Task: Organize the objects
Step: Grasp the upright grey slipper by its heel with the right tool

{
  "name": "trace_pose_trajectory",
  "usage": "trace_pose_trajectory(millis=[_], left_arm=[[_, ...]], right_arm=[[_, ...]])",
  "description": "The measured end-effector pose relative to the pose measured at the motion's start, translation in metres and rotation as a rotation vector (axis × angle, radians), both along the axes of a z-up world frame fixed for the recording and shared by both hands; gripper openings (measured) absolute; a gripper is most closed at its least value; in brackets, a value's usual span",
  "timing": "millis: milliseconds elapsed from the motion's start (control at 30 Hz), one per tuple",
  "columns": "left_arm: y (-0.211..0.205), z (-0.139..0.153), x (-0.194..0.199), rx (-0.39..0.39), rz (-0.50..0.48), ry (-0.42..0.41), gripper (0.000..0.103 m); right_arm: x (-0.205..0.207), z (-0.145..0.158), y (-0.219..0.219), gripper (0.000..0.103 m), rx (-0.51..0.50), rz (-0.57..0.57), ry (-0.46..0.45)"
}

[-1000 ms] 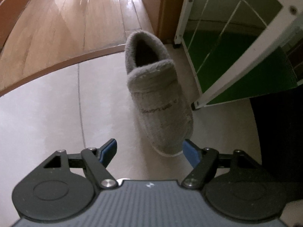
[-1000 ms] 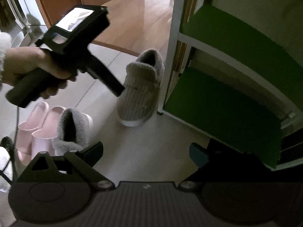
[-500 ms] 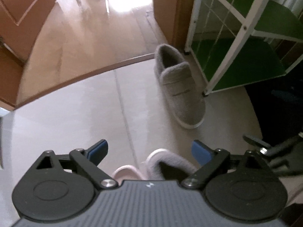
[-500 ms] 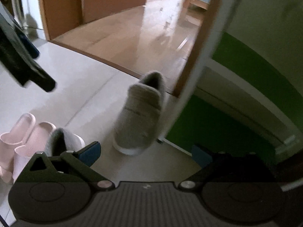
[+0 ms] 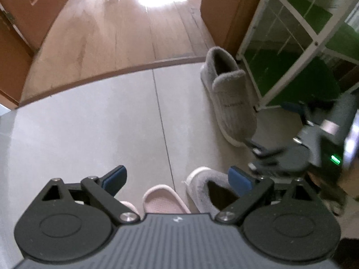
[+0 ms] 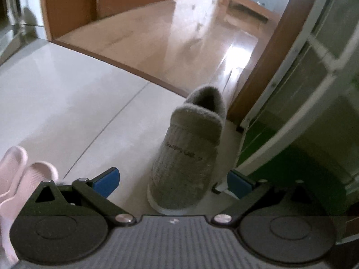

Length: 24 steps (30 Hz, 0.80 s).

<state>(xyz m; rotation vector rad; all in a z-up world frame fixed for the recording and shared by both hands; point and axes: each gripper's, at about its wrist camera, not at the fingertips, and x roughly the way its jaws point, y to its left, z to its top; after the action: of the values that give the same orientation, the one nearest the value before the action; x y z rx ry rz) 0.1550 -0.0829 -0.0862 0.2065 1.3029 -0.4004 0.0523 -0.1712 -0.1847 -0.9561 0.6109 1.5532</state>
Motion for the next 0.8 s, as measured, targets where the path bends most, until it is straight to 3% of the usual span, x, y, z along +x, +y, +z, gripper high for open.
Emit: trace_pose_trajectory(millis=[267, 433, 733, 800], left_arm=[[0.016, -0.011, -0.004, 0.067, 0.015, 0.0, 0.096], [0.022, -0.01, -0.004, 0.062, 0.025, -0.003, 0.096], [0.037, -0.005, 0.002, -0.013, 0.1, -0.005, 0.096], [0.042, -0.004, 0.005, -0.024, 0.128, -0.004, 0.096]], right_arm=[[-0.014, -0.051, 0.046, 0.103, 0.038, -0.12, -0.056], [-0.011, -0.076, 0.078, 0.103, 0.003, -0.174, -0.016], [-0.004, -0.096, 0.11, 0.102, -0.06, -0.207, 0.001], [-0.004, -0.099, 0.111, 0.095, -0.074, -0.194, -0.021]])
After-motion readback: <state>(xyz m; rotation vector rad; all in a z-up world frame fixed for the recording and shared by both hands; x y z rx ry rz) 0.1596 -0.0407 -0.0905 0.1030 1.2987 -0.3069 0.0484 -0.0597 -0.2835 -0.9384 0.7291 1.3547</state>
